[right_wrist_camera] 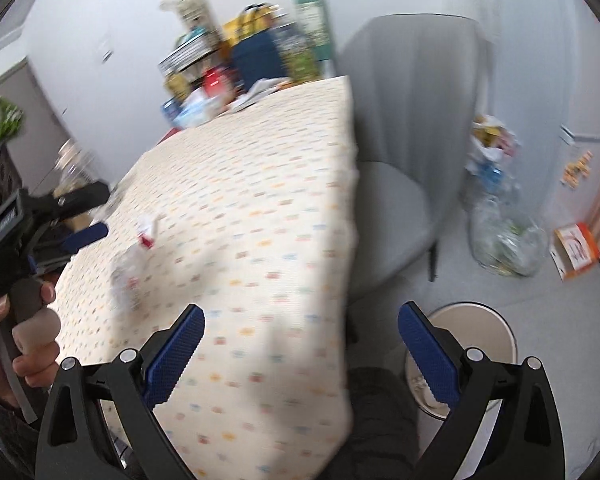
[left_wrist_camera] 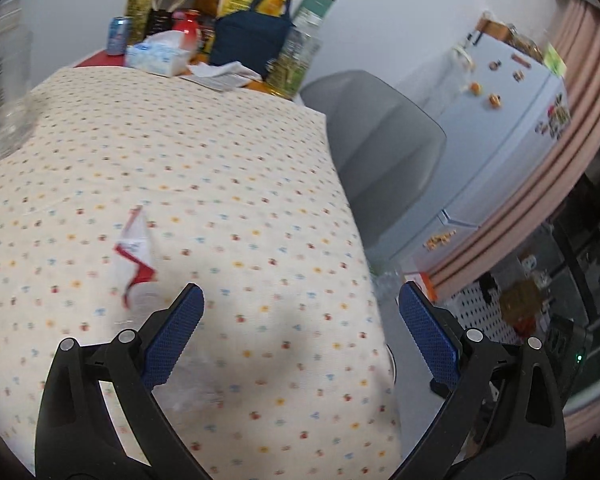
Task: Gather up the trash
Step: 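Move both tools back over the table trash, then grasp the crushed clear plastic bottle with the right tool, then grasp the red-and-white paper wrapper with the left tool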
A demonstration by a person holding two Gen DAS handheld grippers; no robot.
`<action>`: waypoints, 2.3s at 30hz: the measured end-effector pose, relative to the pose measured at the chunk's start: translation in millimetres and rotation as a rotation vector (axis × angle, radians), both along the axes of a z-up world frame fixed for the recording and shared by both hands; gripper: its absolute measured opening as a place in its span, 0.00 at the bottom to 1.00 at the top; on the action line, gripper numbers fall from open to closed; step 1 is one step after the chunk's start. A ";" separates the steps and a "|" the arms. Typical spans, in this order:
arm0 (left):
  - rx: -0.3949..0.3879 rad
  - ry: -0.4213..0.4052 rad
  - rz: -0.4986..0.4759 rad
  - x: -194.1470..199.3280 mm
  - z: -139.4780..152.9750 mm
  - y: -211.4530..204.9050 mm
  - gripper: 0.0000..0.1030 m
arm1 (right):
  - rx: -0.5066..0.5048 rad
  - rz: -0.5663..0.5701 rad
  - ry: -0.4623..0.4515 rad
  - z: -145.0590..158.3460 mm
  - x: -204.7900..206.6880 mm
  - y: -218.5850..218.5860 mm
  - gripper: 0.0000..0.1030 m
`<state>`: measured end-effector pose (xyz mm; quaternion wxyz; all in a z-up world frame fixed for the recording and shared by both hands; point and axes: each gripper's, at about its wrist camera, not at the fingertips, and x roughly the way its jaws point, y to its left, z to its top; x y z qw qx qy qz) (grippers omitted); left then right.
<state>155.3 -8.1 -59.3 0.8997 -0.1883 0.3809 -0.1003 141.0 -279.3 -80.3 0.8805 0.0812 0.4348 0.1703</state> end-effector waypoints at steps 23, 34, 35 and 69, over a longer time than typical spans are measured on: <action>-0.079 -0.005 0.219 -62.2 -26.8 151.4 0.94 | -0.143 0.238 -0.001 2.8 -6.9 164.5 0.92; -0.088 0.033 0.299 -85.3 -52.1 203.7 0.94 | -0.235 0.297 0.024 -20.4 -6.8 233.9 0.92; -0.091 0.038 0.304 -86.7 -54.7 207.4 0.94 | -0.242 0.298 0.025 -21.2 -6.0 236.7 0.92; 0.011 0.108 0.267 -47.9 -63.3 178.8 0.94 | -0.233 0.258 -0.026 -20.2 9.1 231.9 0.68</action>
